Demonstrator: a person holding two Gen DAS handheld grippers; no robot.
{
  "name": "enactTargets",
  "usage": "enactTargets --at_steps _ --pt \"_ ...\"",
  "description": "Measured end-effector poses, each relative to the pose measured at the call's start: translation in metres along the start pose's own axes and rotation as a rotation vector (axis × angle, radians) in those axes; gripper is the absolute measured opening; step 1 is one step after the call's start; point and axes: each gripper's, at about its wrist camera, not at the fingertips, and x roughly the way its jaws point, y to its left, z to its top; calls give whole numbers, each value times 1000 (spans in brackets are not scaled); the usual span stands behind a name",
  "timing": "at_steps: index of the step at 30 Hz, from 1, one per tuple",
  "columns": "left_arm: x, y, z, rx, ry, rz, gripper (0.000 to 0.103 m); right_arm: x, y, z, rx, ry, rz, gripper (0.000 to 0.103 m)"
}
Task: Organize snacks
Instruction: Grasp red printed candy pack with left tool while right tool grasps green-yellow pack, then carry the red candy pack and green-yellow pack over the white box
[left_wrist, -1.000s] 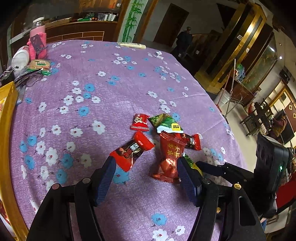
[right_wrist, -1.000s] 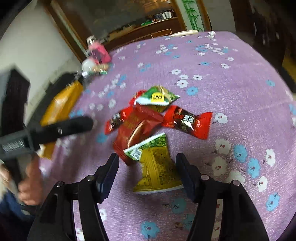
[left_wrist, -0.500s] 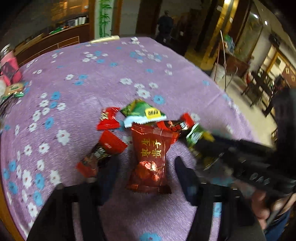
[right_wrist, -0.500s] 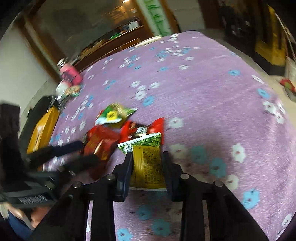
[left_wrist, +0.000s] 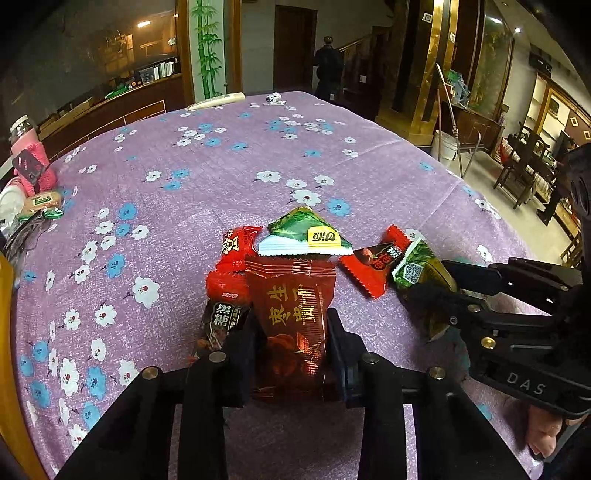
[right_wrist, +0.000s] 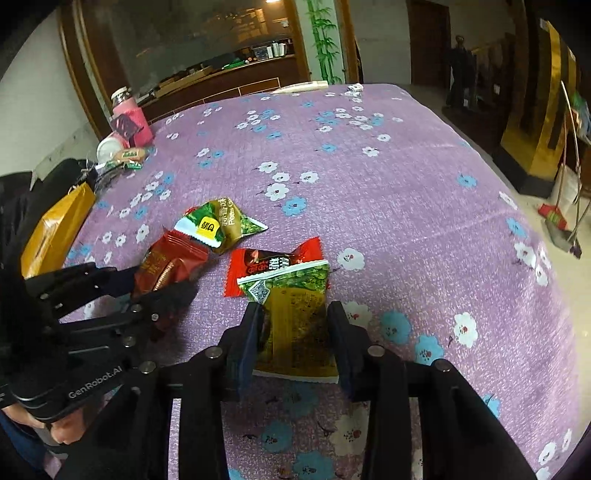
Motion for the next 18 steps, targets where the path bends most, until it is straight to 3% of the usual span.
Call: enactTargets --at_steps 18 --pt "-25 2 4 -32 -91 -39 32 -20 -15 7 105 -99 72 31"
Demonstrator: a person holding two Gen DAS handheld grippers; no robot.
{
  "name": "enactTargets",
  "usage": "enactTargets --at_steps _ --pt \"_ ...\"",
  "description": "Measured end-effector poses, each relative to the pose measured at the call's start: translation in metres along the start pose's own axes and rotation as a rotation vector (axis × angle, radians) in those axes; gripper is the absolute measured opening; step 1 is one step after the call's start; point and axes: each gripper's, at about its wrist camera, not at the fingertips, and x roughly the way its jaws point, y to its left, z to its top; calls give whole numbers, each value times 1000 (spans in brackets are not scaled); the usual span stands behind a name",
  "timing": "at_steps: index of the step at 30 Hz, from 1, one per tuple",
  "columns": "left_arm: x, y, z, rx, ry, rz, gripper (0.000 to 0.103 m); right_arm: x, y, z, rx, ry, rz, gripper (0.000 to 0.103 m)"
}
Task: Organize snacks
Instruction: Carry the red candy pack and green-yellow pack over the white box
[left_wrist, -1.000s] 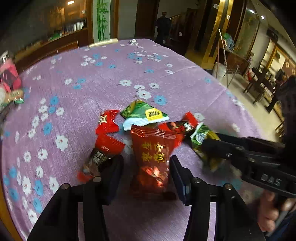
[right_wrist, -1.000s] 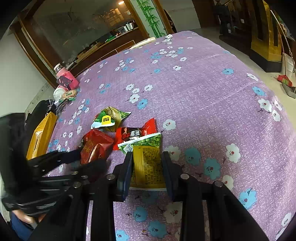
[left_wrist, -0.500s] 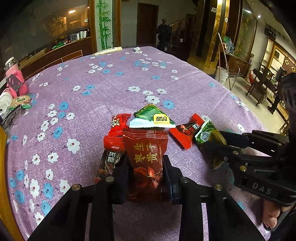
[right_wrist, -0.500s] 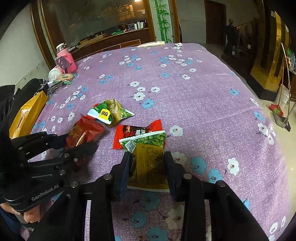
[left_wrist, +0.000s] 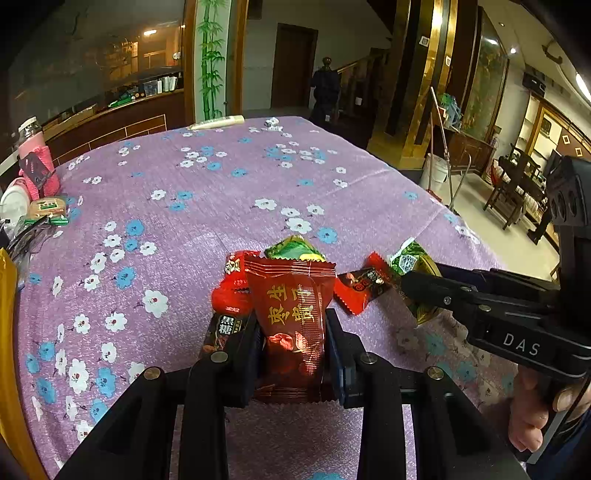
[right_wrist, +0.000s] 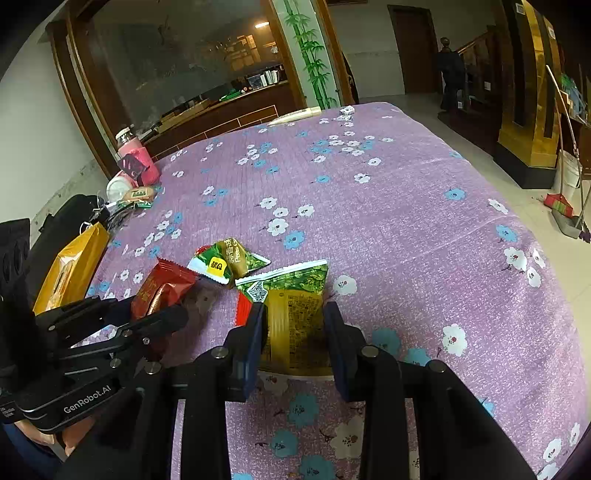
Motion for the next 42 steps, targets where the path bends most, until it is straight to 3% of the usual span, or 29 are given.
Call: enactTargets --at_steps 31,42 --pt "-18 2 3 -21 -74 15 32 6 -7 4 52 -9 16 31" --pt "-43 2 3 -30 -88 -3 32 -29 -4 -8 125 -74 -13 31"
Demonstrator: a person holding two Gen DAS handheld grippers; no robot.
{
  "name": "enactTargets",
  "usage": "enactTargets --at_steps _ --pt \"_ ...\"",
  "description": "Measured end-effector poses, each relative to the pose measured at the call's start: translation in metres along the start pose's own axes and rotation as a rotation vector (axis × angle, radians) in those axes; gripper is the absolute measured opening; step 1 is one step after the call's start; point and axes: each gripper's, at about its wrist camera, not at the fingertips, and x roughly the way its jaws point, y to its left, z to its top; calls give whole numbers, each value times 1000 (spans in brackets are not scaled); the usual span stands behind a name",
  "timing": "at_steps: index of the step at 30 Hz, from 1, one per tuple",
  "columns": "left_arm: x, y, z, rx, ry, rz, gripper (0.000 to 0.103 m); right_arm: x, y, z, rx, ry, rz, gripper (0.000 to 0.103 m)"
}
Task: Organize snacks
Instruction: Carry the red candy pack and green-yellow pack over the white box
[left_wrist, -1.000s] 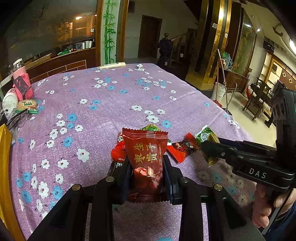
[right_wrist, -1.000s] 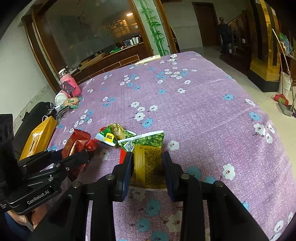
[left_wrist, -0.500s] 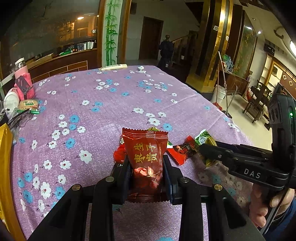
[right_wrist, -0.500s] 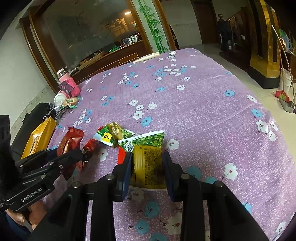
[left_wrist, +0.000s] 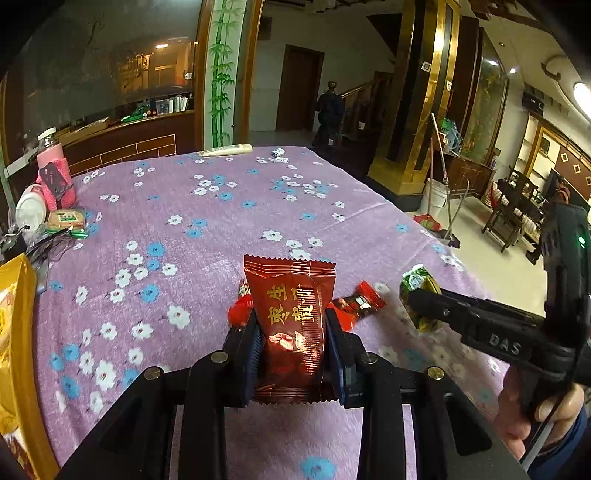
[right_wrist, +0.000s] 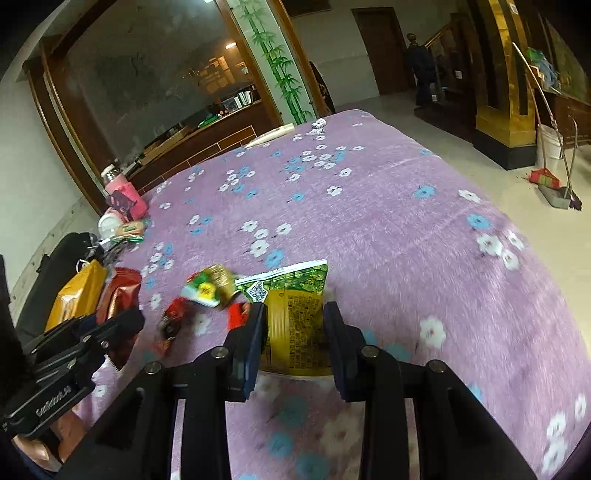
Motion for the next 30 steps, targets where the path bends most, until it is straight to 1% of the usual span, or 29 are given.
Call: enactTargets --at_steps 3,6,10,19,26,30 --pt "-16 4 -6 -3 -12 1 32 -13 7 -13 4 -6 17 31" --pt "-35 13 -14 -31 -29 -6 32 -18 17 -27 19 12 57 31" --pt "-55 30 -26 -71 -50 13 32 -21 36 -38 -7 26 82 31" --pt "-95 82 -42 -180 -104 93 32 -23 79 -50 -98 48 145 31" --pt "-114 120 -53 -260 -132 146 33 -19 113 -56 -152 96 208 31" --pt "-126 144 -58 -308 -156 180 33 -15 143 -59 -209 131 249 31"
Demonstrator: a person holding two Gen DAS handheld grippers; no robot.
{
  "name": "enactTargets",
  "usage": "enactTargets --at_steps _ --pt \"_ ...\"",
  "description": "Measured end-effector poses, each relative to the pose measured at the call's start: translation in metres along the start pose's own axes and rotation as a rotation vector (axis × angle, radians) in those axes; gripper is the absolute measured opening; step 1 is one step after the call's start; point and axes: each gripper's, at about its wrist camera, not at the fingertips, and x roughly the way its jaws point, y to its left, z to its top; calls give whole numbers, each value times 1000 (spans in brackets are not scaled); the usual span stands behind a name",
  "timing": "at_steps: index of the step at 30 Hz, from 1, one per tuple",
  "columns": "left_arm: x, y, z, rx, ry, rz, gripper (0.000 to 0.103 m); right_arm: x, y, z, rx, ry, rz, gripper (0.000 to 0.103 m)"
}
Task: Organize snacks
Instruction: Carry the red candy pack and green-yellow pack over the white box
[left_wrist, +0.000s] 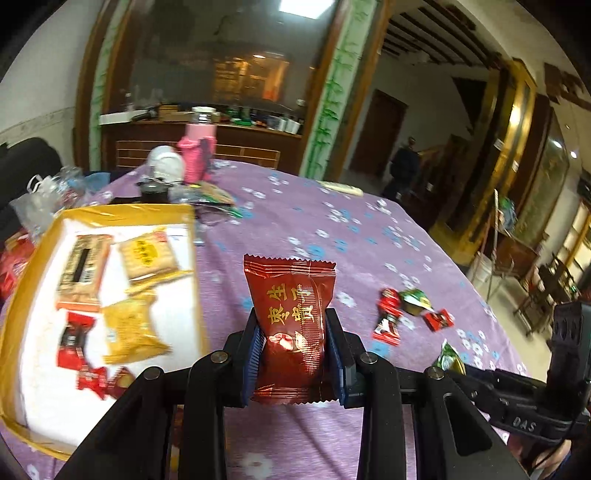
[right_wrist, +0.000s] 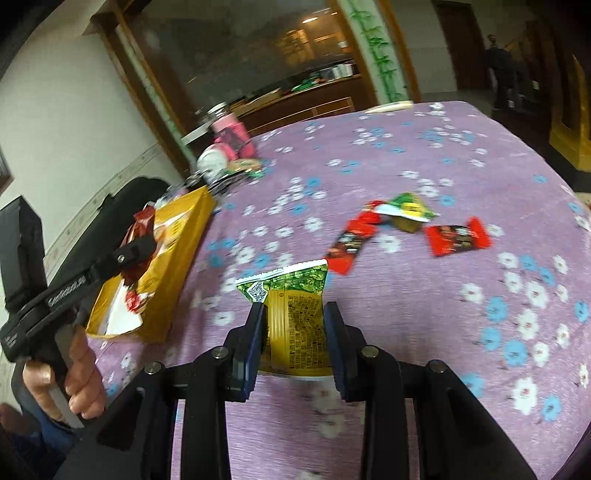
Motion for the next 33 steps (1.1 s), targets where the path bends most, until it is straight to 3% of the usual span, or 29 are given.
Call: enactTargets --at_steps 10,17,22,33 --pt "-24 99 -8 -150 -40 165 33 39 88 16 -144 95 125 31" --pt "-30 163 -32 -257 -13 285 33 74 150 15 -230 161 199 31" --pt "-26 177 -42 -285 8 303 33 102 186 12 -293 195 211 31" --pt "-14 178 -41 -274 46 272 33 143 200 2 -315 241 175 31"
